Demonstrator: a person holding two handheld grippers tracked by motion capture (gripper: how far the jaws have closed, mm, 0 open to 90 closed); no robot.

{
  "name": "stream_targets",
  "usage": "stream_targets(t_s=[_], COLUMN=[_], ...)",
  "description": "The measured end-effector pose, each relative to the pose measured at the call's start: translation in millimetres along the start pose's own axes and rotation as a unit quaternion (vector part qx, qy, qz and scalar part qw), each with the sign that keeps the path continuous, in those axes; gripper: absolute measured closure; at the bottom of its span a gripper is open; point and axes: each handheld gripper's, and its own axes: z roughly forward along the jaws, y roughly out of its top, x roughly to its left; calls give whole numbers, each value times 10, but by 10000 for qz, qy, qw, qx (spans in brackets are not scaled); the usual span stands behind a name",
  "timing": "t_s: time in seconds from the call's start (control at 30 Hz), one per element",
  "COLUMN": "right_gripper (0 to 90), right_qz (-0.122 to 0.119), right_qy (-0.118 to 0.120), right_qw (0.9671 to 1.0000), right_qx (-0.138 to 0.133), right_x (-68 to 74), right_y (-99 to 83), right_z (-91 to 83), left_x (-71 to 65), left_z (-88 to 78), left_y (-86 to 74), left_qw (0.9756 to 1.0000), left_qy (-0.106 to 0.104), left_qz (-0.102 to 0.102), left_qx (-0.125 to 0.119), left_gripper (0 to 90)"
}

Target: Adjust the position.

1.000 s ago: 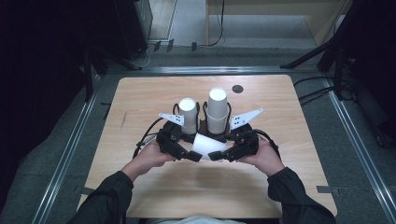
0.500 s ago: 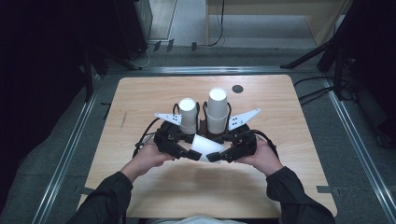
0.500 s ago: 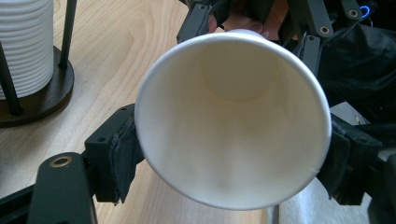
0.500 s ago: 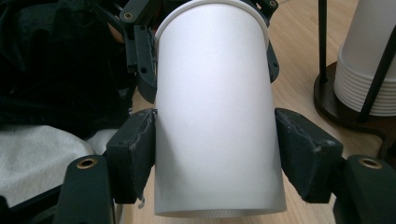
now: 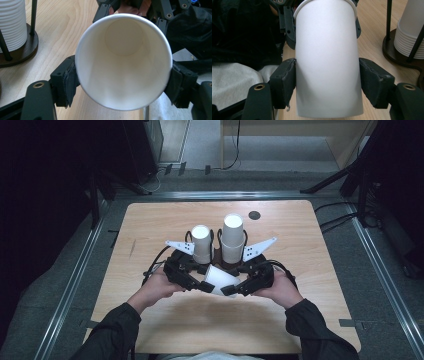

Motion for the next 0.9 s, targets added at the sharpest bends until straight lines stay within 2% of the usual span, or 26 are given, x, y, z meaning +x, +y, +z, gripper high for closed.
stream_targets(t_s=[0.1,0.17,0.3,0.4,0.47,0.5,0.7,0.77,0.9], right_gripper=[320,266,223,221,221,221,222,222,222], right_qz=[44,83,66,36,46,37,53,30,32], right_qy=[25,16,-144,-208,-246,-273,-375,-389,-429], right_qw=[10000,10000,9998,9996,9994,9993,9985,9984,9979], right_qx=[-31,-21,71,184,231,255,386,410,482], right_x=[-8,-15,-7,-3,-1,0,15,17,20], right_y=[-2,-6,-26,-52,-67,-72,-119,-135,-163], right_z=[-7,-8,-11,-5,1,4,24,33,40], left_x=[0,-1,2,-3,3,0,23,28,41], left_z=[-11,-32,-107,-131,-127,-120,-15,31,102], left_y=[12,22,60,103,129,142,217,240,278], left_qw=[10000,10000,9997,9989,9984,9979,9941,9919,9894], left_qy=[10,57,177,276,260,309,306,341,337], left_qz=[22,30,125,239,286,315,463,519,602], left_qx=[28,34,104,282,410,467,936,1105,1279], left_gripper=[242,241,242,241,241,241,240,239,239])
